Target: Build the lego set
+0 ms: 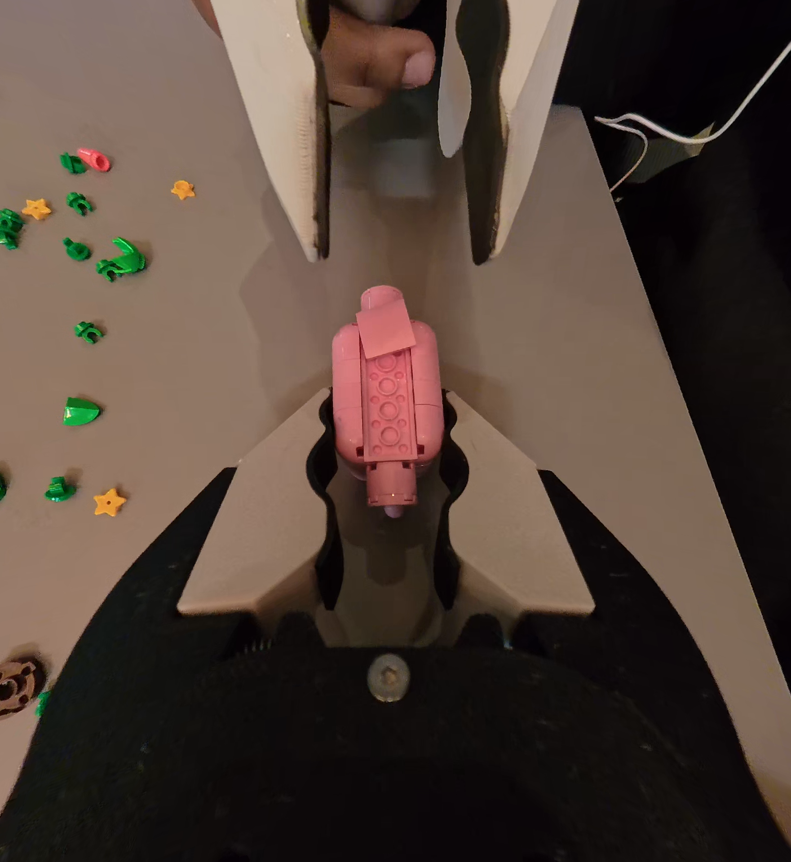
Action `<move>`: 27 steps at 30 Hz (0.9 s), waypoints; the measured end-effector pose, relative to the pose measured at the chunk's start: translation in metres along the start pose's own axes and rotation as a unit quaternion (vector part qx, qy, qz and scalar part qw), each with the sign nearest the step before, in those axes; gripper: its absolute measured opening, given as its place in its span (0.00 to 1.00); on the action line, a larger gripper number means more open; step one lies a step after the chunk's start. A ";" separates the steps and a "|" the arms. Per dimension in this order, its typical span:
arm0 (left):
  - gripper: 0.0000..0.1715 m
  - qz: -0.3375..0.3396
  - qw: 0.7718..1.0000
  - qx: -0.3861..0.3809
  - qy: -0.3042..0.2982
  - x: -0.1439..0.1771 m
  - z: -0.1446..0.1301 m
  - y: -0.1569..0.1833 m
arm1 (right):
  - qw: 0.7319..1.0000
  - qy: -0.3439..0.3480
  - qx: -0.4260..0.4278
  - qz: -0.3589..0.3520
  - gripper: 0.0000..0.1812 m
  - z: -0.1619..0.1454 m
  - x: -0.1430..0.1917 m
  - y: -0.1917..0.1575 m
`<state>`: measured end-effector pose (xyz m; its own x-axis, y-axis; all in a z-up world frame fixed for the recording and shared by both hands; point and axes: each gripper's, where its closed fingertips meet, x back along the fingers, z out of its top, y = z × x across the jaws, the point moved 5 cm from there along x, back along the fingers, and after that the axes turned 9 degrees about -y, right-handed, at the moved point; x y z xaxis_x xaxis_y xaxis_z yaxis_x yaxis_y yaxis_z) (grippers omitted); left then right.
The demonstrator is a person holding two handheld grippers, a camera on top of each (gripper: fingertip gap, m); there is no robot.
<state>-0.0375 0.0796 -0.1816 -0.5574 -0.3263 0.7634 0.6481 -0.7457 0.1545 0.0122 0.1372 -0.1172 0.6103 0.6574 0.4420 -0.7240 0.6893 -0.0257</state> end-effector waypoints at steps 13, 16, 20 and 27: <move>0.23 0.002 1.000 0.000 -0.001 0.000 -0.001 -0.001 | 0.997 -0.075 -0.005 0.021 0.16 -0.021 -0.011 -0.001; 0.23 0.003 1.000 -0.001 -0.001 0.000 -0.001 0.000 | 0.996 -0.082 -0.013 0.026 0.16 -0.024 -0.013 0.000; 0.23 0.004 1.000 -0.003 -0.002 0.000 -0.001 0.000 | 0.996 -0.086 -0.022 0.030 0.13 -0.026 -0.014 0.001; 0.23 0.003 1.000 -0.001 -0.004 0.000 -0.001 0.000 | 0.996 -0.084 -0.024 0.027 0.07 -0.024 -0.010 0.003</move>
<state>-0.0383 0.0791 -0.1824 -0.5495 -0.3266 0.7690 0.6501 -0.7453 0.1479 0.0115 0.1400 -0.1435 0.5057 0.6362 0.5827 -0.7358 0.6707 -0.0937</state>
